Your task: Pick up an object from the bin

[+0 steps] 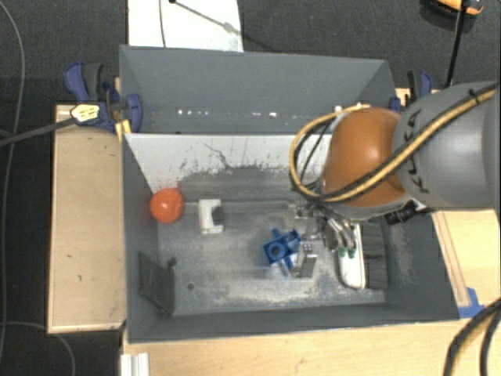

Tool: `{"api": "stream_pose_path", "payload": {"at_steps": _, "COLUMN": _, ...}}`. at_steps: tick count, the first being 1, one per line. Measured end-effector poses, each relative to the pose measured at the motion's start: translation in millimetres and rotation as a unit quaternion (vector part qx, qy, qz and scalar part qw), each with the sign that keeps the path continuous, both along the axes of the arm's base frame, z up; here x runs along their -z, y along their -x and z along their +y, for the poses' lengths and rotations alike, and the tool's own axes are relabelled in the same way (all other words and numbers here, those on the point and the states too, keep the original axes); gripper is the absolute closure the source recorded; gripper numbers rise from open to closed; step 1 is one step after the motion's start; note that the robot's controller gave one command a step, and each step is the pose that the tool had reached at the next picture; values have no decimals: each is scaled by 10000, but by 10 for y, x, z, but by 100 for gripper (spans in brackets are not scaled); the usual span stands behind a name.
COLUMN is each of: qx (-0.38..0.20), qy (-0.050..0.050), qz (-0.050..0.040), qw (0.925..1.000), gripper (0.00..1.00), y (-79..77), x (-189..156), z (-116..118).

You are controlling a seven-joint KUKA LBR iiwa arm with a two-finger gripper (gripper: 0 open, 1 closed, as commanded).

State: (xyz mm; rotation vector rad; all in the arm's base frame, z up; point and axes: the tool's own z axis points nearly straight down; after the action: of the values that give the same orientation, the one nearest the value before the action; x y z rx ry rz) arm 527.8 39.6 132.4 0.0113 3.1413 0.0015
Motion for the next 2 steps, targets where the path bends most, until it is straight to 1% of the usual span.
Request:
{"api": "stream_pose_path", "payload": {"at_steps": 1, "qx": -605, "qy": 3, "qz": -8, "qw": 9982, "gripper": 0, "y": -128, "x": -7, "z": 53}}
{"api": "stream_pose_path", "payload": {"at_steps": 2, "qx": 90, "qy": -3, "qz": -17, "qw": 10000, "gripper": 0, "y": 8, "x": 360, "z": 42}}
